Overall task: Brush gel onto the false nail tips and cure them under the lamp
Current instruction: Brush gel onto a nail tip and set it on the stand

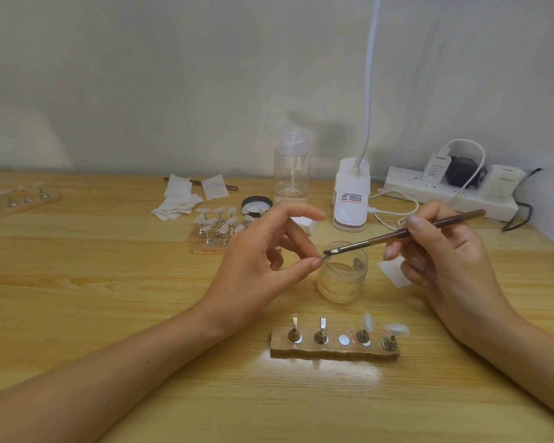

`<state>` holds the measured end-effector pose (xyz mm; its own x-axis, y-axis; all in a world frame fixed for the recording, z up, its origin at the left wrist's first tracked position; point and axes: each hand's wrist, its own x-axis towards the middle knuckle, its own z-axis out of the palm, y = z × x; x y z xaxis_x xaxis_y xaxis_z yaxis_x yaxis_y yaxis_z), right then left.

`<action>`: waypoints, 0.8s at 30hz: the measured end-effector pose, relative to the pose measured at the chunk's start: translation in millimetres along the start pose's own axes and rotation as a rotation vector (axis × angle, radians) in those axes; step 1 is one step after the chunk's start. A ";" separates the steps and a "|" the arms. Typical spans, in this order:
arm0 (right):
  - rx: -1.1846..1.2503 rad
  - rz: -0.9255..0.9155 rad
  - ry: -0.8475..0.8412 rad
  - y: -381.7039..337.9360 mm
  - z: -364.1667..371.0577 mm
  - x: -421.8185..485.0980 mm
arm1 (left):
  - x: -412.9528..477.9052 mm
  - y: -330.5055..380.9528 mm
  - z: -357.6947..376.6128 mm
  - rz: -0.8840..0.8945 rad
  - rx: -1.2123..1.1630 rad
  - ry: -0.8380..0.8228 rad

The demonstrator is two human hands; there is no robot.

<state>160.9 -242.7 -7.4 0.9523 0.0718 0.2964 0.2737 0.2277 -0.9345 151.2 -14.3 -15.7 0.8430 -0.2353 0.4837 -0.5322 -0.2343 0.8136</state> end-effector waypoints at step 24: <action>0.007 -0.005 0.020 0.7 -1.0 1.2 | 0.1 -2.6 -0.7 0.005 0.005 -0.006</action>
<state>162.4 -243.3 -7.9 0.9536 0.0513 0.2968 0.2773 0.2347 -0.9317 152.8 -13.1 -17.5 0.8397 -0.2424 0.4860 -0.5371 -0.2379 0.8093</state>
